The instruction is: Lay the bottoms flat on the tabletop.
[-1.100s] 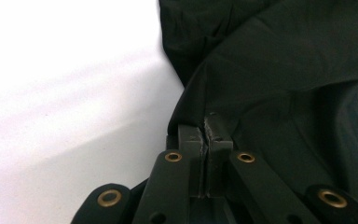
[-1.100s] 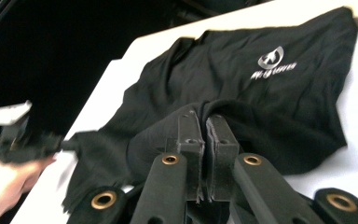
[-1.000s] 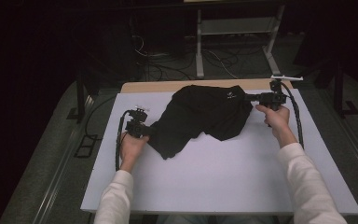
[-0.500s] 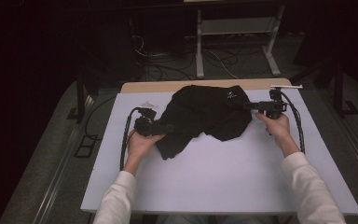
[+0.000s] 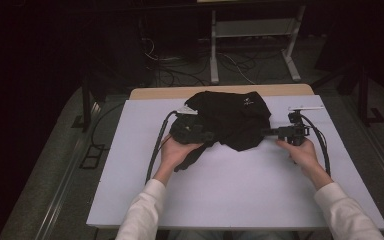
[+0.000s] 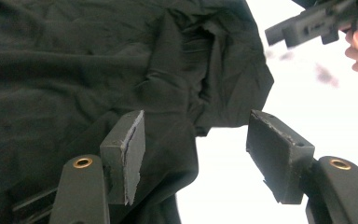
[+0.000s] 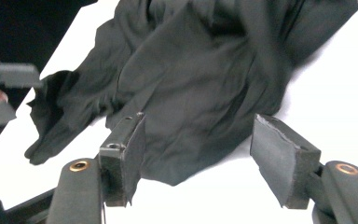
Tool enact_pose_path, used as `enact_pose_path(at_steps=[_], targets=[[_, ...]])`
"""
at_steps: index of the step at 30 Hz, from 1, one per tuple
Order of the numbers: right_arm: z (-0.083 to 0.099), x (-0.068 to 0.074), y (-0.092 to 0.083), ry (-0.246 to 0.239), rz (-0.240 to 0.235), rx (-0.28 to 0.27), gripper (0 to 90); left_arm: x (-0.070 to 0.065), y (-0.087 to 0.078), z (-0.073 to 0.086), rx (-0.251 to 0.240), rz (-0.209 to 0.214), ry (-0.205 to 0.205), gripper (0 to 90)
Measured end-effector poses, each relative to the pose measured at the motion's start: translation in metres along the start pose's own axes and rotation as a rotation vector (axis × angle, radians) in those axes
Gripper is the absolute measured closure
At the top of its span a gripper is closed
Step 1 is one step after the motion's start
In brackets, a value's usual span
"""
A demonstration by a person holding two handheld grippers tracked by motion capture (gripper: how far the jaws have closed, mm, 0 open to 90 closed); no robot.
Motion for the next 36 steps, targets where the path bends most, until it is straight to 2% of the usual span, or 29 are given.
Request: enact_pose_path(at_steps=[4,8,10,11,12,13,14,15,19,21,22,23,25,26,27,28,30,32,33,36], targets=[[0.014,0.007,0.007,-0.017,0.003,0.067,39.1,-0.003,0.007,-0.003,-0.011,0.014,-0.006,38.2],[0.019,0.015,0.022,-0.035,0.014,0.086,42.3,-0.004,0.013,-0.005,-0.035,0.027,-0.031,38.2],[0.022,0.016,0.033,-0.027,0.028,0.110,51.3,-0.005,0.015,-0.005,-0.036,0.029,-0.035,38.2],[0.022,0.016,0.033,-0.027,0.028,0.110,51.3,-0.005,0.015,-0.005,-0.036,0.029,-0.035,38.2],[0.021,0.016,0.038,0.002,0.007,0.115,68.2,-0.005,0.017,-0.004,-0.032,0.031,-0.035,38.2],[0.020,0.016,0.039,0.019,-0.008,0.125,76.3,-0.005,0.017,-0.004,-0.030,0.031,-0.035,38.2],[0.018,0.016,0.039,0.043,-0.046,0.125,81.8,-0.005,0.018,-0.004,-0.027,0.030,-0.035,38.2],[0.017,0.016,0.036,0.052,-0.074,0.114,88.0,-0.005,0.018,-0.004,-0.027,0.030,-0.035,38.2],[0.013,0.026,0.014,0.022,-0.127,0.104,88.5,-0.007,0.018,-0.002,-0.016,0.037,-0.026,38.2],[0.012,0.031,-0.001,0.001,-0.134,0.093,88.7,-0.008,0.019,-0.002,-0.018,0.043,-0.028,38.2],[0.012,0.031,-0.001,0.001,-0.134,0.093,88.7,-0.008,0.019,-0.002,-0.018,0.043,-0.028,38.2],[0.012,0.033,-0.014,-0.005,-0.144,0.086,88.7,-0.010,0.021,-0.002,-0.020,0.047,-0.030,38.2],[0.012,0.034,-0.018,-0.002,-0.151,0.085,88.7,-0.011,0.021,-0.002,-0.026,0.053,-0.032,38.2],[0.014,0.038,-0.031,-0.003,-0.177,0.083,88.7,-0.014,0.022,-0.001,-0.035,0.064,-0.039,38.2],[0.014,0.038,-0.031,-0.003,-0.177,0.083,88.7,-0.014,0.022,-0.001,-0.035,0.064,-0.039,38.2],[0.015,0.042,-0.043,-0.007,-0.192,0.078,88.7,-0.017,0.024,0.001,-0.029,0.075,-0.033,38.2],[0.018,0.043,-0.054,-0.011,-0.202,0.077,88.7,-0.021,0.028,0.003,-0.026,0.084,-0.038,38.1],[0.020,0.043,-0.057,-0.017,-0.198,0.077,88.7,-0.022,0.030,0.006,-0.022,0.091,-0.039,38.1],[0.026,0.037,-0.065,-0.010,-0.187,0.086,88.7,-0.026,0.033,0.008,-0.016,0.100,-0.042,38.1],[0.036,0.024,-0.069,0.011,-0.151,0.093,88.8,-0.030,0.041,0.012,0.000,0.116,-0.041,38.1]])
Point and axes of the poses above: each handheld gripper's, and its own axes: y roughly forward along the jaws, z roughly out of its underside, x roughly to its left, the point moved 2 cm from there along y, roughly forward along the jaws, and after that the axes turned 13 degrees about y, right-handed, at the moved point
